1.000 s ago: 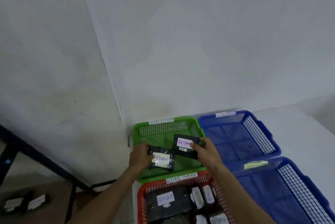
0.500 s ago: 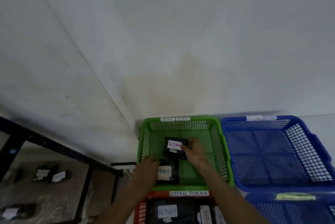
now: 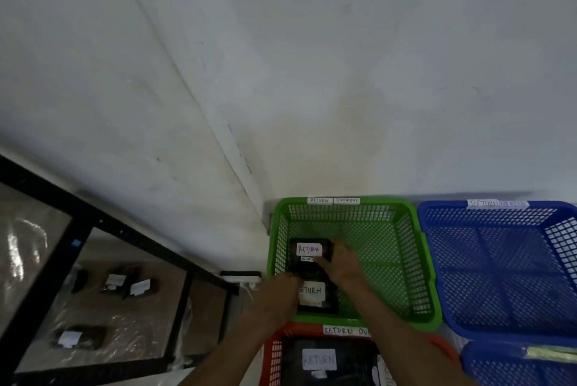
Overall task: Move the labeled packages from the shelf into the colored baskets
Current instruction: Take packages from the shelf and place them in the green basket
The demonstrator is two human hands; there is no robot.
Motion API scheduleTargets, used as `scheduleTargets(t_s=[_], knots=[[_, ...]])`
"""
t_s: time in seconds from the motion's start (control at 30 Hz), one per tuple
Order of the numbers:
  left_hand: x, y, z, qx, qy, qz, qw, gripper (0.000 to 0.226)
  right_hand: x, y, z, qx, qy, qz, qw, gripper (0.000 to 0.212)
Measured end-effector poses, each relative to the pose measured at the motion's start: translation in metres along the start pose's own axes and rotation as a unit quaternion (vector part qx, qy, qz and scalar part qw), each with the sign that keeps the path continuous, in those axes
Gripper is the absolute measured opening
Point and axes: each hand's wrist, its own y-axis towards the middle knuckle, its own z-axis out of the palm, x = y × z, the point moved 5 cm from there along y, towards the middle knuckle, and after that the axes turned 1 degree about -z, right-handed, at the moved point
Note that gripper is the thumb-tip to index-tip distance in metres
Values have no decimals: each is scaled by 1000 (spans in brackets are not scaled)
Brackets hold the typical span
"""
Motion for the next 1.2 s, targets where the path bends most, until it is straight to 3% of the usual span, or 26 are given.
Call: scheduleTargets(t_s=[0.17,0.37,0.53,0.8,1.03,1.2], knots=[[5,-15,-18,-48,-99,26,994,30,7,-13,-4,28,-64,-27,997,45],[38,-73,-50,-141,-180,50,972,30,22,-63,-22,-44,-66,-11,997,30],[77,-157,-78,-225,-212,67,949,39,88,-153,-6,-101,-49,-129,985,29],[154,-340,-117,-328,-193,120,917,36,217,-331,99,-103,-36,-359,927,30],[270,-468,-143,-367,-159,59,914,36,331,-413,205,-64,-124,-488,862,40],[358,-523,-163,-395,-165,-39,903,34,416,-436,274,-23,-154,-537,829,45]])
